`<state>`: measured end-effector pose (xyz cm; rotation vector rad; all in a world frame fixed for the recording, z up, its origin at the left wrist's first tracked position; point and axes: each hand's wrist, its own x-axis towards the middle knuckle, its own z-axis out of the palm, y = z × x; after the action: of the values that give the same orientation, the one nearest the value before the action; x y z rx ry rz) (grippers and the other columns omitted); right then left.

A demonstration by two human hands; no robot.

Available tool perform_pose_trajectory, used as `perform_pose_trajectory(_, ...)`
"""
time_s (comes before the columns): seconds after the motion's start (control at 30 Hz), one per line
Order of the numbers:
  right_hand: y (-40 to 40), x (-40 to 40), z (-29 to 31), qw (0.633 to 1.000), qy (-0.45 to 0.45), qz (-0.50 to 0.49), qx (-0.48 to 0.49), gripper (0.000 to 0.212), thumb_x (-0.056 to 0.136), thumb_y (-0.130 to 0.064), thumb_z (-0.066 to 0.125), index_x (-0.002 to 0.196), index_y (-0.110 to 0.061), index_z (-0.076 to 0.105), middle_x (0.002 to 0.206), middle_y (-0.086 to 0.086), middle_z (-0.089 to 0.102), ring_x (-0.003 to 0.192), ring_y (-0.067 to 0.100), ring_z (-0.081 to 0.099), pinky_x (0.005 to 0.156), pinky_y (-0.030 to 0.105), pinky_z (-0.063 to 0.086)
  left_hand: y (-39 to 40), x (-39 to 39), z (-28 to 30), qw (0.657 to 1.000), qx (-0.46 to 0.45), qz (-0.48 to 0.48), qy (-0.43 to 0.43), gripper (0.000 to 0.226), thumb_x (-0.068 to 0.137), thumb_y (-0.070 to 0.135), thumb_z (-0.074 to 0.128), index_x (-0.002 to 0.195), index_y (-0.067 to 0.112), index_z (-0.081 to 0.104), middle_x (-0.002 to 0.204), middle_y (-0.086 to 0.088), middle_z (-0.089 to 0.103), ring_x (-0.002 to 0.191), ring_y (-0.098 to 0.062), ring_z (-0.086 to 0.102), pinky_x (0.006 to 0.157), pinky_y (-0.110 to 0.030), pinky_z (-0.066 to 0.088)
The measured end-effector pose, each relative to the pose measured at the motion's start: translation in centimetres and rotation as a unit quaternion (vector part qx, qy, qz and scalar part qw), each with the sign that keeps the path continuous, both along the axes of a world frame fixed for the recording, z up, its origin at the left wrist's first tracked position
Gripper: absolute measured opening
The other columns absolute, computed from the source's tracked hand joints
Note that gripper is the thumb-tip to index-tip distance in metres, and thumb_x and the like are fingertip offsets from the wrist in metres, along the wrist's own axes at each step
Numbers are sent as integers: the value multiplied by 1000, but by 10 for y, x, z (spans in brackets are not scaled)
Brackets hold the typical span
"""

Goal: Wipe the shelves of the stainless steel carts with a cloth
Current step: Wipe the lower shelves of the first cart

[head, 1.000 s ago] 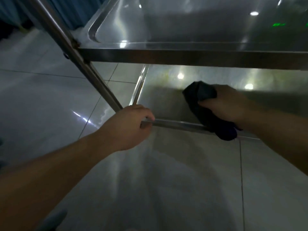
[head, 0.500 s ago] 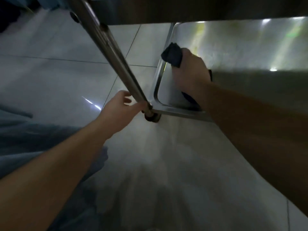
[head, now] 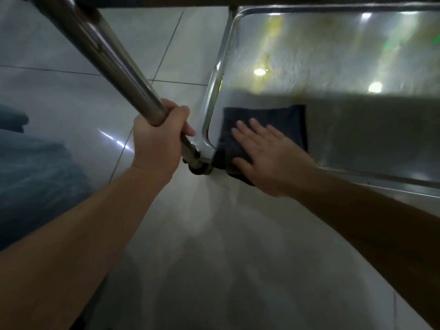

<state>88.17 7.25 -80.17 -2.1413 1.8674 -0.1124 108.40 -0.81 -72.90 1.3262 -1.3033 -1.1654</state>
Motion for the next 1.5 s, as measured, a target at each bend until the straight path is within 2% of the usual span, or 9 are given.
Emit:
perform_pose_trajectory(0.17, 56, -105, -3, 972, 26, -229, 36, 93, 88, -76, 6, 166, -24, 7, 174, -3, 2, 160, 20, 0, 127, 42, 5, -2, -3, -5, 1000, 3, 20, 2, 22, 82, 20, 71, 65, 32, 62, 58, -1, 59, 65, -24, 64, 77, -41, 58)
perform_pose_trajectory(0.3, 35, -100, -2, 929, 32, -363, 59, 93, 92, -71, 10, 166, -16, 2, 174, 4, -4, 160, 28, -6, 129, 48, 1, 0, -9, -8, 999, -6, 44, 18, 28, 79, 18, 65, 57, 35, 60, 52, 2, 54, 58, -20, 57, 69, -36, 55)
perform_pose_trajectory(0.43, -39, -25, 4, 965, 15, -261, 4, 82, 101, -60, 27, 166, -12, 9, 174, 9, 3, 160, 32, 0, 128, 49, 2, 2, -14, -6, 998, -19, 54, 25, 23, 79, 11, 62, 63, 26, 52, 50, 1, 51, 52, -18, 54, 62, -31, 53)
perform_pose_trajectory(0.57, -88, 30, 9, 999, 25, -47, -9, 76, 105, -59, 22, 166, -21, 0, 174, 1, -4, 160, 23, -8, 129, 46, -2, 2, -13, -4, 998, -25, 32, 37, 19, 79, 6, 60, 69, 20, 51, 51, 2, 50, 51, -15, 52, 60, -31, 53)
perform_pose_trajectory(0.63, -85, 18, 8, 1000, 23, -15, -10, 75, 105, -60, 23, 167, -23, 1, 174, -2, -2, 160, 20, -7, 129, 43, -2, 1, -12, -4, 999, -25, 23, 33, 19, 79, 7, 59, 68, 19, 50, 51, 2, 50, 51, -16, 52, 60, -30, 53)
perform_pose_trajectory(0.77, -46, -62, 2, 975, 17, -214, -48, 76, 103, -57, 34, 165, -15, 18, 173, 7, 14, 159, 30, 10, 128, 49, 10, -1, -10, -6, 999, -31, 25, 31, 26, 78, 8, 60, 61, 24, 50, 50, 0, 50, 53, -20, 53, 60, -28, 52)
perform_pose_trajectory(0.93, -49, -106, 1, 897, 33, -441, 16, 82, 102, -61, 16, 165, -12, 0, 174, 9, -3, 159, 33, -6, 128, 52, 1, -1, -13, -8, 998, -51, 22, 43, 20, 76, 4, 56, 65, 17, 46, 49, 1, 46, 52, -16, 51, 58, -25, 50)
perform_pose_trajectory(1.27, -192, 2, 4, 985, 15, -170, -12, 73, 105, -55, 14, 166, -15, 5, 174, 6, 1, 160, 30, -3, 127, 49, -3, -4, -10, -9, 997, -41, -3, 68, 19, 76, -1, 54, 68, 12, 42, 49, 4, 47, 47, -12, 48, 54, -27, 47)
perform_pose_trajectory(1.5, -93, 26, 8, 1000, 2, -22, -17, 77, 103, -59, 20, 166, -16, 11, 174, 2, 6, 160, 23, -2, 129, 46, 0, -4, -8, -13, 997, -66, -10, 47, 13, 77, 1, 55, 71, 8, 46, 50, 1, 47, 50, -16, 49, 53, -25, 47)
